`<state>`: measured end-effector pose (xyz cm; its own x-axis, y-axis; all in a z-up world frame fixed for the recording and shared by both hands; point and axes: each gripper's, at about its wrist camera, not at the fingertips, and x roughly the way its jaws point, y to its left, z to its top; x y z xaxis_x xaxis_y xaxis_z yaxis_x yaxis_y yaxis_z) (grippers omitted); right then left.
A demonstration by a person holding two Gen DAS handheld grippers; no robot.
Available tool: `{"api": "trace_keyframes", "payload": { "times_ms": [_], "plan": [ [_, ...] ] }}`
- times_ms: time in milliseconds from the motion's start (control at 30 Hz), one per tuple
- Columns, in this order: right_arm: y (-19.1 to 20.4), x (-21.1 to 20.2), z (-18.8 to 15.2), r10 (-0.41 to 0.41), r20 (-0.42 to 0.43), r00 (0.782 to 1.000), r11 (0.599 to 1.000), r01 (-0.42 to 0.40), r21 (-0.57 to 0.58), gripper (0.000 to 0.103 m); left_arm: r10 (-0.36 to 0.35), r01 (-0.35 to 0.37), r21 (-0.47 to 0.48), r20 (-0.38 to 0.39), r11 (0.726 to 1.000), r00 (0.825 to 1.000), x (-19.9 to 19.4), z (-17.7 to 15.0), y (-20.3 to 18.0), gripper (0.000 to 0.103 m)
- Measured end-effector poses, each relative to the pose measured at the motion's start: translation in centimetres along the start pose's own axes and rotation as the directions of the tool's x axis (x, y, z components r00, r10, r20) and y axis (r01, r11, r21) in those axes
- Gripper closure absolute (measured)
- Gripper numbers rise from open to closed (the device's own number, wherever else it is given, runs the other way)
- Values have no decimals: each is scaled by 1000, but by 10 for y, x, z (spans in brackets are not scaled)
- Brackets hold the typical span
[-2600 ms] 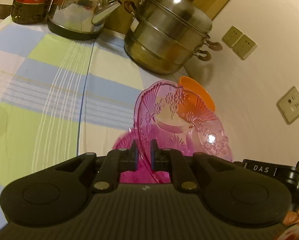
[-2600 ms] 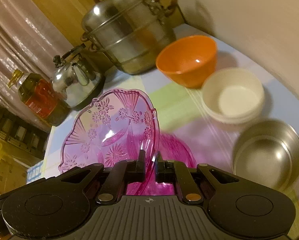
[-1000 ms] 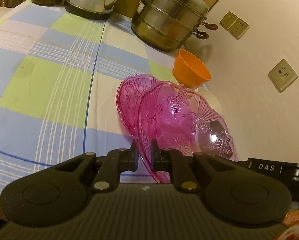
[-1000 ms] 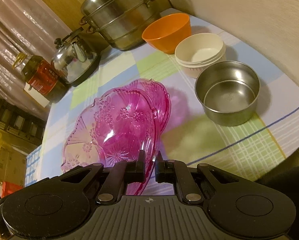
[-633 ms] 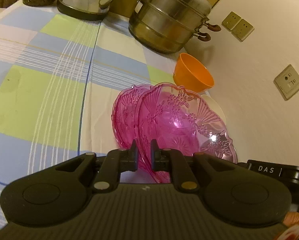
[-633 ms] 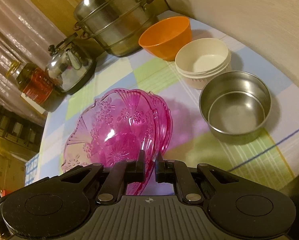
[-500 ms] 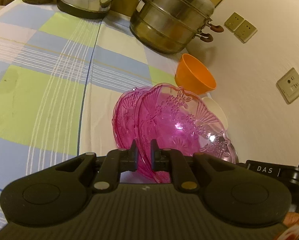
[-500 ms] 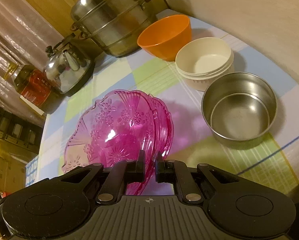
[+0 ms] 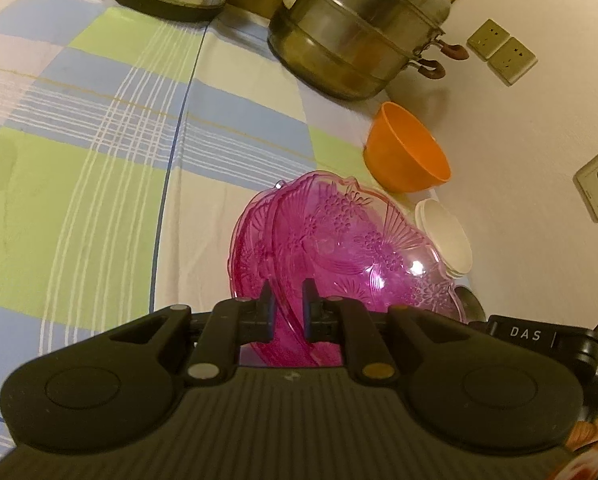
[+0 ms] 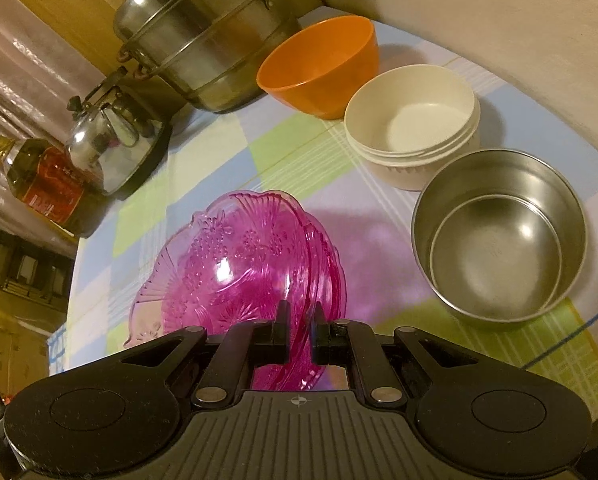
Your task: Organize plates and bowls
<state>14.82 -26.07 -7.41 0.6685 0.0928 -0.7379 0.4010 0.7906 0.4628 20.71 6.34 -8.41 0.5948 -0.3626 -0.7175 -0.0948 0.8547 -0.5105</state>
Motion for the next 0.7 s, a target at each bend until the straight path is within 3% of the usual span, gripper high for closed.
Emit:
{"api": "trace_keyframes", "payload": {
  "times_ms": [500, 700],
  "plan": [
    [-6, 9, 8, -8, -12, 1000, 1000, 8, 28, 94, 21, -21, 20, -17, 1000, 1000, 8, 0, -2, 87],
    [-6, 7, 8, -10, 3, 1000, 1000, 10, 27, 94, 24, -22, 75, -18, 997, 1000, 6, 0, -8, 77]
  ]
}}
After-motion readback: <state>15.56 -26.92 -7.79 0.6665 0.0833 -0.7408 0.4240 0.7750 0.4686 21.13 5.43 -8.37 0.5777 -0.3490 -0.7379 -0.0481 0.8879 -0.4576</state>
